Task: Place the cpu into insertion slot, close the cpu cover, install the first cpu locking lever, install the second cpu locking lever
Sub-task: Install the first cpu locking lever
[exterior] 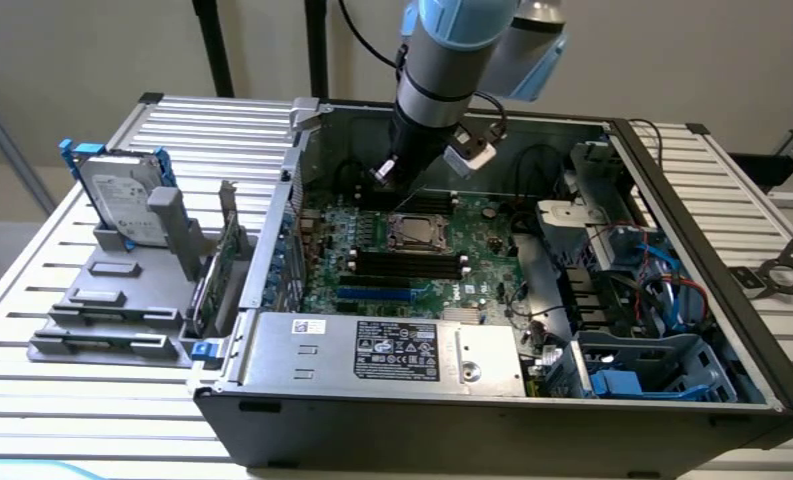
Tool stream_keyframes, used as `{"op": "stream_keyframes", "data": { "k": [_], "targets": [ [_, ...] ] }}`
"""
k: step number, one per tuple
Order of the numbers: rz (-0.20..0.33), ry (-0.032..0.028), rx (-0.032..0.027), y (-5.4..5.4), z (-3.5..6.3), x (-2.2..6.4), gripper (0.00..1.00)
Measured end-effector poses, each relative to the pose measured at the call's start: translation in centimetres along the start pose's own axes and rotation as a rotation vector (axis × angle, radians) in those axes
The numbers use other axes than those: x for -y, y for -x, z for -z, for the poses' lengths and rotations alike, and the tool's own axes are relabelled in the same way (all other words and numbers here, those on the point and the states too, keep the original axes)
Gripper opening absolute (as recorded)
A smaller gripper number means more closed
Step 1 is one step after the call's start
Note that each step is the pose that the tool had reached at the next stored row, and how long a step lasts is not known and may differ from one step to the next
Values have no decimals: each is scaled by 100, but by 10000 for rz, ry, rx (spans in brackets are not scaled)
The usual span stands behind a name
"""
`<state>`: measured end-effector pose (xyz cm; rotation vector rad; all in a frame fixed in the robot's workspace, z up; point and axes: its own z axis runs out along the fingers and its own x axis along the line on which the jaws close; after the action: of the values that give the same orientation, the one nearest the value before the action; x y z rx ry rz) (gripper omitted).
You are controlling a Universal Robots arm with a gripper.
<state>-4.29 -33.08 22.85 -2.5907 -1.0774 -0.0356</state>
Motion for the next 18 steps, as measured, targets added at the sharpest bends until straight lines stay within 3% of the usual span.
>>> {"op": "stream_keyframes", "data": {
  "k": [9,18],
  "targets": [
    [130,-20,42,47,-154,-31,11],
    [129,6,70,61,-208,-44,11]
  ]
}}
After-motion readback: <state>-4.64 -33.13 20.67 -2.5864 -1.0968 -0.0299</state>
